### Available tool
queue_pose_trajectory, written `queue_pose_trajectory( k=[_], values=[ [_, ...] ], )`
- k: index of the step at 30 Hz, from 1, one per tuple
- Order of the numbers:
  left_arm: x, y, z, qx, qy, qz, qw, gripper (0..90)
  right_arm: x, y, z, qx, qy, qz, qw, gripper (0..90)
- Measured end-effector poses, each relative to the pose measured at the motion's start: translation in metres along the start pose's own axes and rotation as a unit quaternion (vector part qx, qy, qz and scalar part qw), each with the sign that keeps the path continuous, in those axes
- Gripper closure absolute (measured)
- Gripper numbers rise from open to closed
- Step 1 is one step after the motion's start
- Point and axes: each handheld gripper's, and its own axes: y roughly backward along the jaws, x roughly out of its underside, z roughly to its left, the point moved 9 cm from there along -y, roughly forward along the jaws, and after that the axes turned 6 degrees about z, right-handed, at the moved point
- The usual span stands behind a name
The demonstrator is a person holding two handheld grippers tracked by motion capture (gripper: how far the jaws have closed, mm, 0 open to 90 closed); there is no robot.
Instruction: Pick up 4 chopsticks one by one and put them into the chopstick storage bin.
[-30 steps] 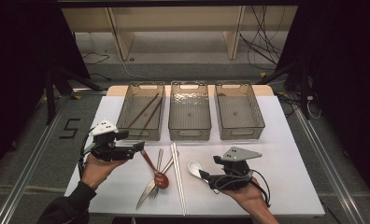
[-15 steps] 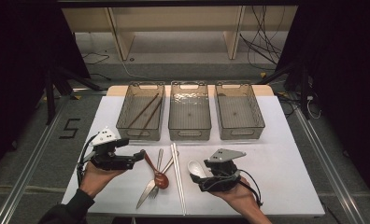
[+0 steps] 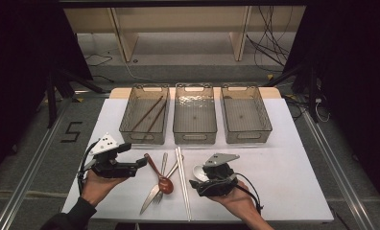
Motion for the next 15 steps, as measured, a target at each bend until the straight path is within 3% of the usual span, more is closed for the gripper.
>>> queue_pose_trajectory(
  k=[15],
  values=[
    [0.001, 0.000, -0.002, 0.001, -0.005, -0.001, 1.0000, 16.1, 0.006, -0.033, 0.011, 0.006, 0.010, 0.058, 0.9982, 43.9]
  ],
)
